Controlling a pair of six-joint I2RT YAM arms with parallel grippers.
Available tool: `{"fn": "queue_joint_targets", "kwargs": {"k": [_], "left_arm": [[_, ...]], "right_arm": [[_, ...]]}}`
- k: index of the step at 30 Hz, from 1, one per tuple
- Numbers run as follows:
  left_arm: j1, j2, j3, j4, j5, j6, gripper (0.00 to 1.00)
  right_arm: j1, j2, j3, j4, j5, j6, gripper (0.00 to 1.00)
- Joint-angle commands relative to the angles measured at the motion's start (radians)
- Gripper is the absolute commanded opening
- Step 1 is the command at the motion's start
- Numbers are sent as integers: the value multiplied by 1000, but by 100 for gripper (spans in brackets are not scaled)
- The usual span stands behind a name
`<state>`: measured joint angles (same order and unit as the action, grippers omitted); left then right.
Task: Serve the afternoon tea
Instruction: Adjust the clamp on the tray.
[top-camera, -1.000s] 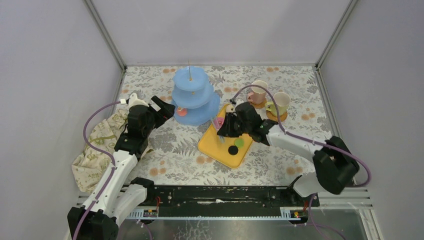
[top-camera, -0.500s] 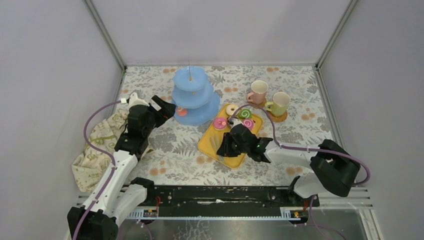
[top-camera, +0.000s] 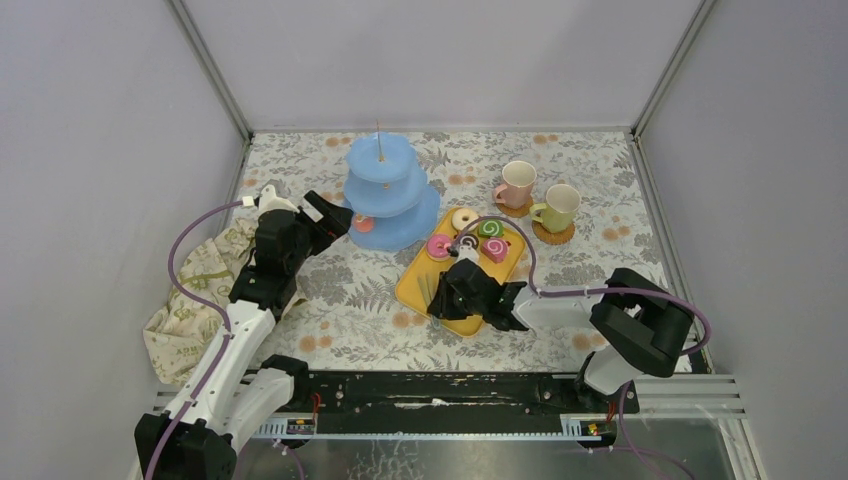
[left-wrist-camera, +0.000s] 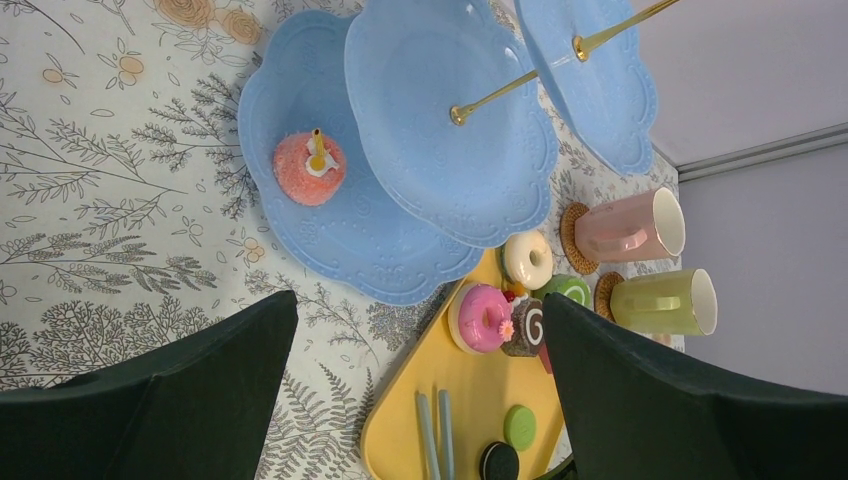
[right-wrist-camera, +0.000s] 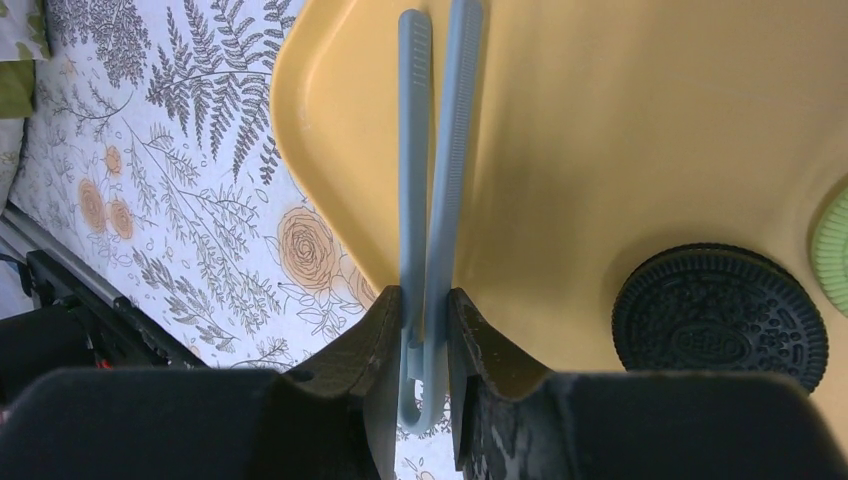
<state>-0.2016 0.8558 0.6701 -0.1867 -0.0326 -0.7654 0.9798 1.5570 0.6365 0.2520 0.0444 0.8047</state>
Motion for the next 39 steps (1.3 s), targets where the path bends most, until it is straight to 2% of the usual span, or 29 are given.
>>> {"fn": "queue_joint_targets", "kwargs": {"k": [1,10,21,30,32,39], "left_arm": [[-4,-13,-5,53,15,17,100],[-4,-11,-8,55,18,10,100],[-3,-13,-9,55,17,11,100],[-3,-14,-9,55,18,12,100],[-3,-15,-9,54,17,12,100],[-3,-14,-7,55,17,14,100]], "right_arm": [[22,31,36,-1,96,-26,21],[72,61,111,-127,230,-74,32],[113,102,203,-250,331,-100,36],[136,141,250,-300,388,-109,41],[141,146,257,-307,396,-112,45],[150,164,280,-333,426,-119,46]]}}
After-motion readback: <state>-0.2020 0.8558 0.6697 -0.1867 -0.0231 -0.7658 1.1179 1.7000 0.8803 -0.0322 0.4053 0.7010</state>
